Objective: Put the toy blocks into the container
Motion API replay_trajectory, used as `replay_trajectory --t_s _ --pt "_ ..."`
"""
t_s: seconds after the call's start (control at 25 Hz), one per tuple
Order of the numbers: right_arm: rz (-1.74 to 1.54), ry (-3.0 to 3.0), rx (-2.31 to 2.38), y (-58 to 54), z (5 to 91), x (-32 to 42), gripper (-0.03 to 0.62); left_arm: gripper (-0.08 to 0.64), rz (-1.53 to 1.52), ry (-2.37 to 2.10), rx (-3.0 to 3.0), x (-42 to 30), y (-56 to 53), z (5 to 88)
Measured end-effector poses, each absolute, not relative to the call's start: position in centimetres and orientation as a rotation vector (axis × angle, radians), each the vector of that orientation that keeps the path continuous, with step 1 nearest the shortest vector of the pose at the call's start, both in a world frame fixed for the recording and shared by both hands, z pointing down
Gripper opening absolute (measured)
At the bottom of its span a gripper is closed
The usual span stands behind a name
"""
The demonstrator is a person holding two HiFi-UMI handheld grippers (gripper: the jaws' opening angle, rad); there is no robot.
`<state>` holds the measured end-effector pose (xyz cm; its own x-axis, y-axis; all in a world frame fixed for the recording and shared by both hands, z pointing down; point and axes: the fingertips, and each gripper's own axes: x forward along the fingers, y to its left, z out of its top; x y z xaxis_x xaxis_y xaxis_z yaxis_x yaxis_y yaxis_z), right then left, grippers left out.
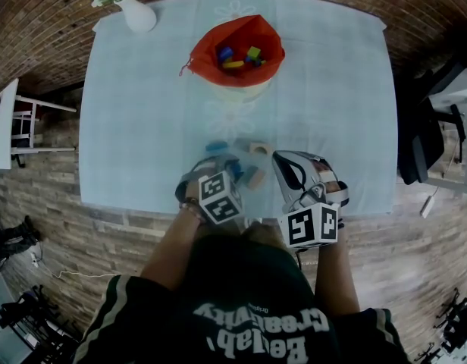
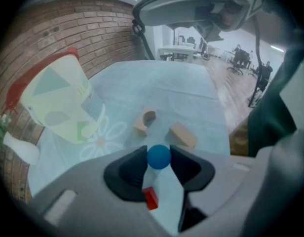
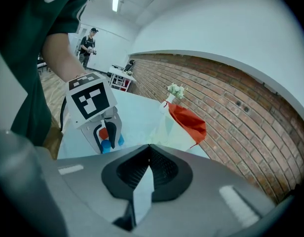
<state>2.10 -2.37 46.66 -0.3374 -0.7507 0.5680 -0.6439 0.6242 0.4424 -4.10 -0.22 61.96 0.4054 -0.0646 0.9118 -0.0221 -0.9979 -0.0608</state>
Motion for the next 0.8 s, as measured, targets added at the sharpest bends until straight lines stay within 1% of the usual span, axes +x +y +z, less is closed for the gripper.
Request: replay_trajectory --t_s 0.16,0.4,0.8 --pt "-0.148 -2.111 1.085 -2.4 46.5 2.1 0.006 0.144 -1.651 0.129 -2.618 -3.5 -0.8 60.8" --pt "-0.200 -2.120 1.091 -2.6 45.2 2.4 0.006 0.144 -1.548 0.231 -2.662 -2.3 -1.8 57.0" --pt "-0.260 -2.181 1.189 -2.5 40.9 3.0 0.006 0.144 -1.242 0.425 -2.661 -0.5 -2.5 48.1"
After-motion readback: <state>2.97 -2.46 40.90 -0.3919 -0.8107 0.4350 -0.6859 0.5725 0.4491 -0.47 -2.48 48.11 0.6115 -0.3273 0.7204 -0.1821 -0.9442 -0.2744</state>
